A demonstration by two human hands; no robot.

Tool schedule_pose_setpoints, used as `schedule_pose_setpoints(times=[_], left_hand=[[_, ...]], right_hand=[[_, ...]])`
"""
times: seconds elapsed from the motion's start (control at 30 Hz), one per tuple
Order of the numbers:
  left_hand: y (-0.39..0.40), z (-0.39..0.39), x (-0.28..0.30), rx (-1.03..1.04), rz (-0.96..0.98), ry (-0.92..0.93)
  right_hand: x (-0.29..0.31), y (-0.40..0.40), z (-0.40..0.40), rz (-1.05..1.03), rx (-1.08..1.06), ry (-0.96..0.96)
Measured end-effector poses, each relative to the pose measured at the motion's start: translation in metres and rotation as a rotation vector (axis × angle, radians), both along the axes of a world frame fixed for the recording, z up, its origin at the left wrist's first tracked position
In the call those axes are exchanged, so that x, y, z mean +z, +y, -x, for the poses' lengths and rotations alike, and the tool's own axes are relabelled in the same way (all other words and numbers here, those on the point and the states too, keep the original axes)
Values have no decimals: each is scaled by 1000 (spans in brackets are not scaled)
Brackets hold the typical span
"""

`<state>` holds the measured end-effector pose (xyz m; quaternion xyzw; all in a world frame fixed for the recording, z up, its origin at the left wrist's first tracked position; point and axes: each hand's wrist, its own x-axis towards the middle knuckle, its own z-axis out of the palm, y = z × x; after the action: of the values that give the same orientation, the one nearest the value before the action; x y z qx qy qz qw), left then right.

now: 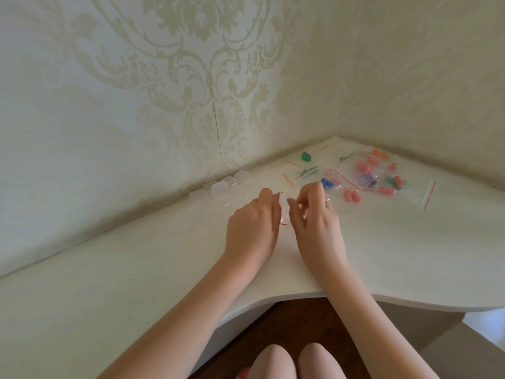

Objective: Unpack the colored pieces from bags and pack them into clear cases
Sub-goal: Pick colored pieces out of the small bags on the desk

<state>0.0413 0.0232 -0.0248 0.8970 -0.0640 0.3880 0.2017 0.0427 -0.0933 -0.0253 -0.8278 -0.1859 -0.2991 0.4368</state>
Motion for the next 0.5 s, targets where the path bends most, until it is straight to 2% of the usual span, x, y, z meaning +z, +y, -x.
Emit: schedule_pose_setpoints(times=[0.1,0.27,0.37,0.43,0.5], left_hand=[[1,-2,0,25,-30,-18],[-7,7,6,-98,-134,-198],[-11,10,8,-156,-186,-253],[-13,12,11,-208,30,-151],[-12,12,16,-261,421,-23]], right_hand=[[-1,1,1,177,-36,-133],[-9,-2,-9,382,-161,16],[-11,-1,-13,479,-143,23],[-9,-2,-14,416,-68,78],[-4,-7,-14,163,44,149]])
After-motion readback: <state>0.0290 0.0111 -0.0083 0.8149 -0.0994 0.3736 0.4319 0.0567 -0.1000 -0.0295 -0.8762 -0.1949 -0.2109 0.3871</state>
